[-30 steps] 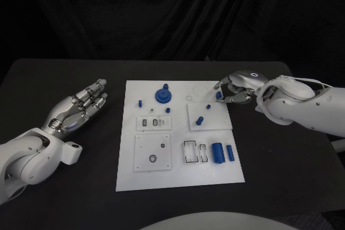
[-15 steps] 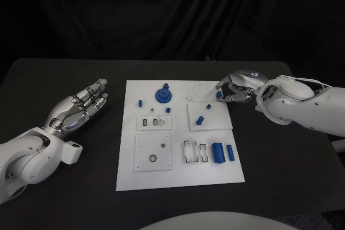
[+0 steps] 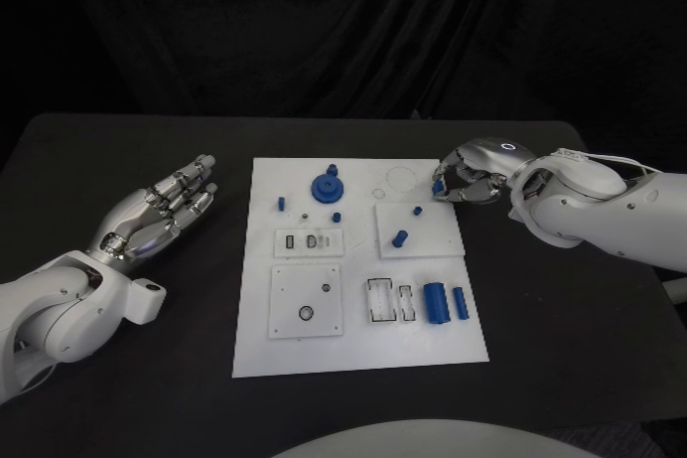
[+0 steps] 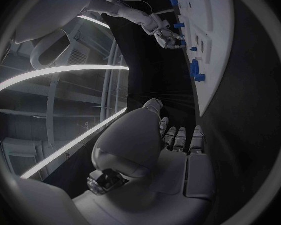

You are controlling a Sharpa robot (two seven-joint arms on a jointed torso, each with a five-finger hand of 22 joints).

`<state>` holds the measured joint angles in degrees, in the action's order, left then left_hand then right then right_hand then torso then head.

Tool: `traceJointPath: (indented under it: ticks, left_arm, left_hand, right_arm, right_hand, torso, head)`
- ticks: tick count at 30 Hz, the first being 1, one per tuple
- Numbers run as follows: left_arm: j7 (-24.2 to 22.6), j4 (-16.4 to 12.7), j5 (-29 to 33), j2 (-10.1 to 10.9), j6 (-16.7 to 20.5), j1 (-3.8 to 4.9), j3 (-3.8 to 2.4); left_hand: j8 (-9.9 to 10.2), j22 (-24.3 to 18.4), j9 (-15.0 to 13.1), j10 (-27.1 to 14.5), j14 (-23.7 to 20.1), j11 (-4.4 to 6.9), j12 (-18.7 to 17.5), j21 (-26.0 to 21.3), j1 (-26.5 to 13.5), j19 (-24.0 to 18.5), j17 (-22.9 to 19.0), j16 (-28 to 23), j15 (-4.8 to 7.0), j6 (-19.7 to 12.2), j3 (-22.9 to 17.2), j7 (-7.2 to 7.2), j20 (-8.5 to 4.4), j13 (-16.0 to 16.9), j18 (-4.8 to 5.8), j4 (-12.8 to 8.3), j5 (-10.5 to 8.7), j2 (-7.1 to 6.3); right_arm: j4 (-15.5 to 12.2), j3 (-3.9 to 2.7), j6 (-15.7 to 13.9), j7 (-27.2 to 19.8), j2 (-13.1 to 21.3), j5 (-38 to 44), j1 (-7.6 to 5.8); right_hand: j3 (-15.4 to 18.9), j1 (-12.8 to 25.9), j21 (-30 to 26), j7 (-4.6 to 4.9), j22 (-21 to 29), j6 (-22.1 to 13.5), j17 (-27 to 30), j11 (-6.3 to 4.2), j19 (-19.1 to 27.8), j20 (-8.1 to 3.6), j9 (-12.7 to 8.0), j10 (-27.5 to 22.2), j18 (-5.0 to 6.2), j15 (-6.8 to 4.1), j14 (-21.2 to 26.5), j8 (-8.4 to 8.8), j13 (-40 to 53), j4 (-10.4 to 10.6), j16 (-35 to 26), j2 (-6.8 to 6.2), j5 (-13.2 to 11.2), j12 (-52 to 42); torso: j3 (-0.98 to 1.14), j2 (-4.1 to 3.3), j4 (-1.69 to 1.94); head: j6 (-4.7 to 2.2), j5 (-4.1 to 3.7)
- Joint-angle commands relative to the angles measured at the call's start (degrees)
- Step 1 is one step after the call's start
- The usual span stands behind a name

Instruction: Assemble the parts on the task board

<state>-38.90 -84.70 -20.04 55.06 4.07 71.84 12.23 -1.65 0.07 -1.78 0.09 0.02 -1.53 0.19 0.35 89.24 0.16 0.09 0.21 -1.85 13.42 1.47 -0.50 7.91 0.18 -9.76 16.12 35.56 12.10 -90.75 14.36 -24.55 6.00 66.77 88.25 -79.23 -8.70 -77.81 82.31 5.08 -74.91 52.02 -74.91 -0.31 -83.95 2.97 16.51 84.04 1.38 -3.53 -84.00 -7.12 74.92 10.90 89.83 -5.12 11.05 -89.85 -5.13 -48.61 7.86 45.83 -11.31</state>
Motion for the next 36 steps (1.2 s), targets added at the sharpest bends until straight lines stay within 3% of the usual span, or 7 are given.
traceJointPath:
  ticks: [1,18,20,23,27,33,36]
  left_arm:
    - [-7.0,-0.1,0.0,0.0,-0.7,-0.12,-0.04]
    - [-6.8,0.0,0.0,0.0,-0.9,-0.16,-0.04]
    - [-6.8,-0.1,0.0,0.1,-0.9,-0.17,-0.04]
    - [-6.7,-0.1,0.0,0.3,-0.9,-0.17,-0.04]
    - [-6.6,-0.2,0.0,0.4,-0.8,-0.18,-0.04]
    - [-6.5,-0.3,0.0,0.3,-0.7,-0.18,-0.04]
    - [-6.5,-0.3,0.0,0.2,-0.8,-0.18,-0.04]
  left_hand:
    - [-0.1,-0.1,0.0,0.2,0.0,-0.41,-0.1,-0.3,-0.3,-0.2,-0.1,-0.2,-0.46,-0.3,-0.3,0.12,0.33,-0.1,-0.16,0.0,-0.2,0.1]
    - [-0.1,-0.1,0.0,0.2,0.0,-0.41,-0.1,-0.3,-0.4,-0.2,-0.1,-0.2,-0.48,-0.3,-0.4,0.17,0.39,-0.1,-0.18,0.1,-0.3,0.13]
    - [-0.1,-0.1,0.0,0.2,0.0,-0.41,-0.1,-0.3,-0.4,-0.2,-0.1,-0.2,-0.48,-0.3,-0.4,0.17,0.39,-0.1,-0.18,0.1,-0.3,0.13]
    - [-0.1,-0.1,0.0,0.2,0.0,-0.41,-0.1,-0.3,-0.4,-0.2,-0.1,-0.2,-0.5,-0.3,-0.4,0.23,0.43,-0.1,-0.19,0.1,-0.4,0.15]
    - [-0.1,-0.1,0.0,0.2,0.0,-0.41,-0.1,-0.3,-0.4,-0.2,-0.1,-0.2,-0.51,-0.2,-0.4,0.26,0.44,-0.1,-0.2,0.1,-0.43,0.16]
    - [-0.1,-0.1,0.0,0.2,0.0,-0.41,-0.1,-0.3,-0.5,-0.2,-0.1,-0.2,-0.51,-0.2,-0.4,0.29,0.46,-0.1,-0.21,0.1,-0.45,0.16]
    - [-0.1,-0.1,0.0,0.2,0.0,-0.42,-0.1,-0.3,-0.5,-0.2,-0.1,-0.2,-0.55,-0.1,-0.4,0.29,0.5,-0.1,-0.22,0.2,-0.55,0.16]
  right_arm:
    - [0.0,-0.02,-0.9,0.9,0.0,0.4,0.21]
    - [0.0,-0.02,-3.6,0.4,-0.2,0.4,0.26]
    - [-0.2,-0.03,-5.0,-0.2,-0.1,0.4,0.26]
    - [-1.1,-0.04,-7.3,-1.3,0.1,0.4,0.25]
    - [-3.1,-0.12,-9.3,-2.1,0.4,0.4,0.12]
    - [-6.6,-0.2,-8.7,-2.6,-0.6,0.4,-1.67]
    - [-8.3,-0.23,-7.8,-3.0,-1.9,0.4,-2.53]
  right_hand:
    - [0.3,-0.1,-0.3,-0.13,-12.2,1.3,-14.8,0.24,-1.4,0.06,0.9,6.0,0.74,0.11,-5.9,-0.73,15.1,0.0,-0.2,0.57,-0.3,-0.2]
    - [-0.6,-3.2,-0.4,-1.14,-12.3,6.4,-14.7,-0.56,-1.6,-0.55,6.1,6.0,0.69,-0.56,-5.8,-3.99,15.1,-2.3,-0.4,2.53,3.1,-0.2]
    - [-0.8,-3.7,-0.2,-1.13,-12.4,6.5,-14.8,-0.55,-1.7,-0.59,6.6,6.0,0.63,-0.58,-5.9,-4.11,15.1,-2.6,-0.3,2.84,2.9,-0.2]
    - [-0.8,-3.9,0.5,-1.08,-12.6,6.7,-14.9,-0.43,-2.1,-0.56,7.7,6.0,0.46,-0.5,-5.9,-4.31,15.1,-2.7,-0.1,3.5,0.2,-0.2]
    - [-0.7,-4.0,1.0,-1.23,-12.9,7.4,-15.1,-0.17,-2.5,-0.5,8.5,6.0,0.3,-0.37,-6.0,-4.83,15.1,-2.7,0.2,3.74,-0.6,-0.2]
    - [-0.2,-3.5,1.1,-1.02,-12.9,7.3,-15.1,0.19,-2.5,-0.3,8.9,6.0,0.29,-0.08,-6.0,-4.86,15.1,-2.3,0.2,3.49,-1.1,-0.2]
    - [-0.1,-3.3,1.0,-0.94,-12.8,7.3,-15.1,0.32,-2.4,-0.22,9.0,6.0,0.32,0.01,-6.0,-4.86,15.1,-2.2,0.2,3.5,-1.3,-0.2]
  torso:
    - [-0.02,0.0,0.04]
    - [-0.02,0.01,0.03]
    - [-0.01,-0.01,0.03]
    - [0.0,-0.01,-0.02]
    - [-0.01,-0.02,0.0]
    - [0.01,-0.02,-0.01]
    - [0.01,0.0,-0.09]
  head:
    - [0.06,0.09]
    - [0.35,0.37]
    - [0.34,0.5]
    - [0.4,0.72]
    - [0.31,0.79]
    - [-0.05,1.02]
    - [-0.06,1.56]
